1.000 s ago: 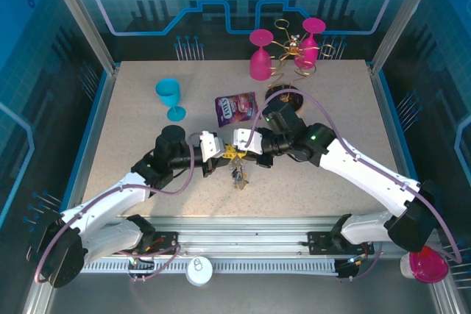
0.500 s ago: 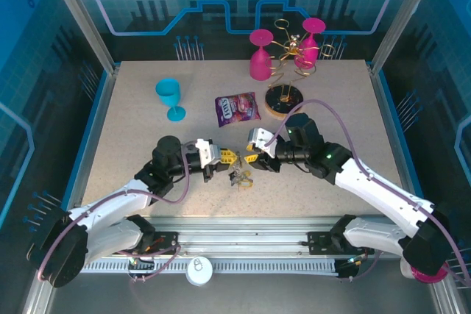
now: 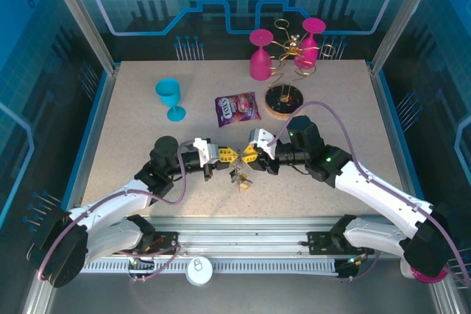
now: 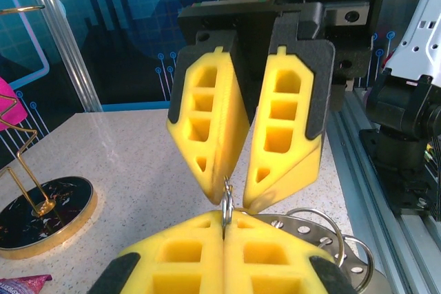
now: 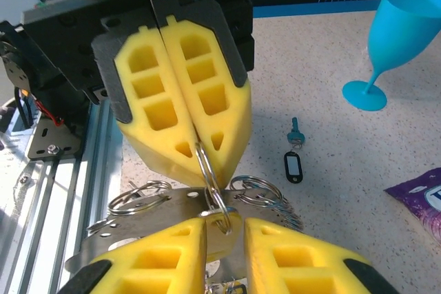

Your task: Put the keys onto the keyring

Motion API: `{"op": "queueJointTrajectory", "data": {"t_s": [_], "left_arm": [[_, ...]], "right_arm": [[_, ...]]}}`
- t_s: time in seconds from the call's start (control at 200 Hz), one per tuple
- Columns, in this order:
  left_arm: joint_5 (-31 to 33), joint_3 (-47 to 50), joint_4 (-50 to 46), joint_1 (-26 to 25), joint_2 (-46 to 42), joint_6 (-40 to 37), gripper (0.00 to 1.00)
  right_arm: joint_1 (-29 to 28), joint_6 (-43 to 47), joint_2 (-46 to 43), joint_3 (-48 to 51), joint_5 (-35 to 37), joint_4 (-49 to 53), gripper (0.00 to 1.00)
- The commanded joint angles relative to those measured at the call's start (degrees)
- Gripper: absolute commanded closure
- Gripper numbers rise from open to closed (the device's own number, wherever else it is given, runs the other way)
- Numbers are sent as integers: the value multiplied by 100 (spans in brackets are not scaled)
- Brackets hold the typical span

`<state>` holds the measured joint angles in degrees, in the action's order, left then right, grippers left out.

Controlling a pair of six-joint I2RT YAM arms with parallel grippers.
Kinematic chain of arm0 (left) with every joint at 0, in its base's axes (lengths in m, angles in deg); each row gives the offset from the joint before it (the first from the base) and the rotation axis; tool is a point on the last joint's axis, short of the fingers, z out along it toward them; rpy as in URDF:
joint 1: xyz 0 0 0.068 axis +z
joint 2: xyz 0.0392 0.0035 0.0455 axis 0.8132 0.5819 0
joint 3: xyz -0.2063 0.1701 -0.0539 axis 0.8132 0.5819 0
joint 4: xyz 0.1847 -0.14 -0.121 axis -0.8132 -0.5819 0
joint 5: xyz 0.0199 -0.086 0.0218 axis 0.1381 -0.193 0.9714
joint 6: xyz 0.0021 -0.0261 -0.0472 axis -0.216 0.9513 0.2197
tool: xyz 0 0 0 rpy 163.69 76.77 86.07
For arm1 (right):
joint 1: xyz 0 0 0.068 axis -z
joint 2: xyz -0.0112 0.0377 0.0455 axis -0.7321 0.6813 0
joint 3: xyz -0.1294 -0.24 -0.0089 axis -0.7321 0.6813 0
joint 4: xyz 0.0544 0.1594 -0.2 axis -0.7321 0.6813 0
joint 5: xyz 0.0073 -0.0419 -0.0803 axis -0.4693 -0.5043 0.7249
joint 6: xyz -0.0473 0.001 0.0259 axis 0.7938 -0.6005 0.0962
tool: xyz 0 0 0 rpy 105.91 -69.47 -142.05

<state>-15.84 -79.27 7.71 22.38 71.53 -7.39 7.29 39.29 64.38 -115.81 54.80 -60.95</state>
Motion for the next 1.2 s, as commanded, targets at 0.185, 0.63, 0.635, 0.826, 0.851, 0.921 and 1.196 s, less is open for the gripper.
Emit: {"op": "queueJointTrajectory", "data": {"t_s": [0.185, 0.63, 0.635, 0.826, 0.851, 0.921, 1.196], "left_arm": [[-242, -26, 323, 14, -55, 21, 100], [-573, -19, 1313, 14, -20, 660, 100], [-568, -18, 1315, 13, -18, 664, 100], [-530, 35, 1165, 13, -11, 557, 100], [-529, 36, 1149, 21, -3, 546, 100], [-520, 23, 1108, 20, 1, 529, 100], [-553, 1, 1093, 15, 61, 571, 100]], "right_arm": [[76, -101, -112, -23, -198, 17, 97], [33, -211, 310, -437, -130, 496, 100], [32, -212, 298, -437, -126, 495, 100], [45, -269, -166, -138, 56, -6, 79], [46, -245, -212, -78, 49, -97, 78], [55, -168, -314, 32, -44, -239, 74], [-12, -125, -164, -28, -387, -479, 74]]}}
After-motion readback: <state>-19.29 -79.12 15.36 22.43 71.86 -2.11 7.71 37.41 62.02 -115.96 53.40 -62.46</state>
